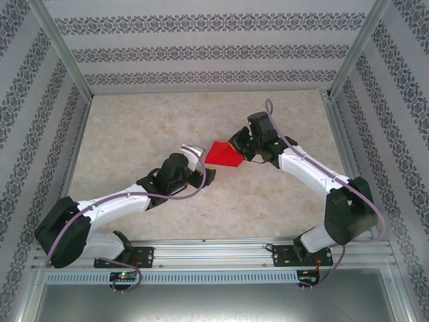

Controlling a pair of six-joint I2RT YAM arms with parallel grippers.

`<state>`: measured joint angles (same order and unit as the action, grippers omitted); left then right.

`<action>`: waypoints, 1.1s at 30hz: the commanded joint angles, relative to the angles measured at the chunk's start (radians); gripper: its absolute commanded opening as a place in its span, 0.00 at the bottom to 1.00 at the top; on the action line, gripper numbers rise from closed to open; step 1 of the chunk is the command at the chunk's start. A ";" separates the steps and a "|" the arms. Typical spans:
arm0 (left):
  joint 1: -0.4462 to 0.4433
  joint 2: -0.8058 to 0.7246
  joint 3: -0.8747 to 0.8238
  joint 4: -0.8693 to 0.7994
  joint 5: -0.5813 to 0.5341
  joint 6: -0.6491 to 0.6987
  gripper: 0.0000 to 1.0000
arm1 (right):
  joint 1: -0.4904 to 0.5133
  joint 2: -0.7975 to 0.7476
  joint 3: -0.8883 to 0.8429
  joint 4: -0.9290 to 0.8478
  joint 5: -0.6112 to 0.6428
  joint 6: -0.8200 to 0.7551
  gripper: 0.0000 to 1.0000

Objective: Fold a paper plane with a square sheet of paper (pick it up from the middle)
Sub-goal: Fourth fold the wing at the center of the table.

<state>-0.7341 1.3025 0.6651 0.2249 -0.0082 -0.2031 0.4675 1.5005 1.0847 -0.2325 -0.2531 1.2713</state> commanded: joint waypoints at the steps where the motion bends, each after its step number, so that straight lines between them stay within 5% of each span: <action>1: -0.013 0.007 0.018 -0.024 -0.013 -0.026 0.84 | 0.013 0.027 -0.037 0.016 -0.037 -0.014 0.00; 17: -0.014 0.227 0.022 0.090 0.163 0.057 0.78 | 0.065 0.133 -0.113 0.012 -0.110 0.084 0.00; 33: -0.017 0.331 0.040 0.173 0.217 0.163 0.48 | 0.066 0.154 -0.095 -0.024 -0.138 0.124 0.00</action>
<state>-0.7391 1.6245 0.7002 0.3443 0.1879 -0.0864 0.5266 1.6440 0.9722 -0.2241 -0.3702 1.3746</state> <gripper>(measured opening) 0.484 0.039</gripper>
